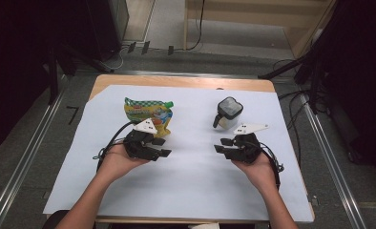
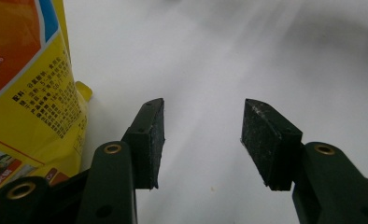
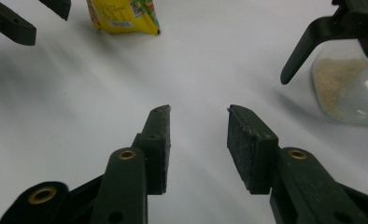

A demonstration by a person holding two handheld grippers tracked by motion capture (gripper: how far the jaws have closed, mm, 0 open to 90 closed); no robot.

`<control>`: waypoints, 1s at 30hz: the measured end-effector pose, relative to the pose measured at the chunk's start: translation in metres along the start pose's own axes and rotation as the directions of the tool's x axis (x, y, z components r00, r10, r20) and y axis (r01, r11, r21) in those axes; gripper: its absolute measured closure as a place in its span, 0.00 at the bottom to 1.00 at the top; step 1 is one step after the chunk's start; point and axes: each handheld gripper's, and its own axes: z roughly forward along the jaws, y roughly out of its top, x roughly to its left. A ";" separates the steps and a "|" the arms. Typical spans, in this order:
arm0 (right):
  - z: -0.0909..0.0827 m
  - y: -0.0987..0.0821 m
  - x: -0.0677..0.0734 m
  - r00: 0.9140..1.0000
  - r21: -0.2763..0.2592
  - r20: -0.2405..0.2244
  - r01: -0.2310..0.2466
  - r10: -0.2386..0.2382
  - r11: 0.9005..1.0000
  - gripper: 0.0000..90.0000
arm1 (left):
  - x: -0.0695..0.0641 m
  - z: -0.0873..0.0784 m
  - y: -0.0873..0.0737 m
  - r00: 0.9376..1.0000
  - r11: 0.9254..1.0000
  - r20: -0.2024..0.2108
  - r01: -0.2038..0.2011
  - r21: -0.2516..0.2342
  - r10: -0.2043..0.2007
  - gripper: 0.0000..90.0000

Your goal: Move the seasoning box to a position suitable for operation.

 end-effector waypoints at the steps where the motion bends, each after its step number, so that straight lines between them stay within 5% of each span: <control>1: 0.000 0.000 0.000 1.000 0.000 0.000 0.000 0.000 1.000 0.67 | 0.000 0.000 0.000 1.000 1.000 0.000 0.000 0.000 0.000 0.55; 15: 0.005 -0.005 0.000 0.996 -0.012 -0.031 0.078 -0.078 0.997 0.62 | -0.003 -0.003 0.000 1.000 1.000 0.024 0.017 -0.014 -0.017 0.49; 30: 0.008 -0.006 -0.002 0.997 0.003 -0.034 0.067 -0.067 0.998 0.57 | -0.005 -0.001 0.001 1.000 1.000 0.023 0.001 -0.004 -0.001 0.48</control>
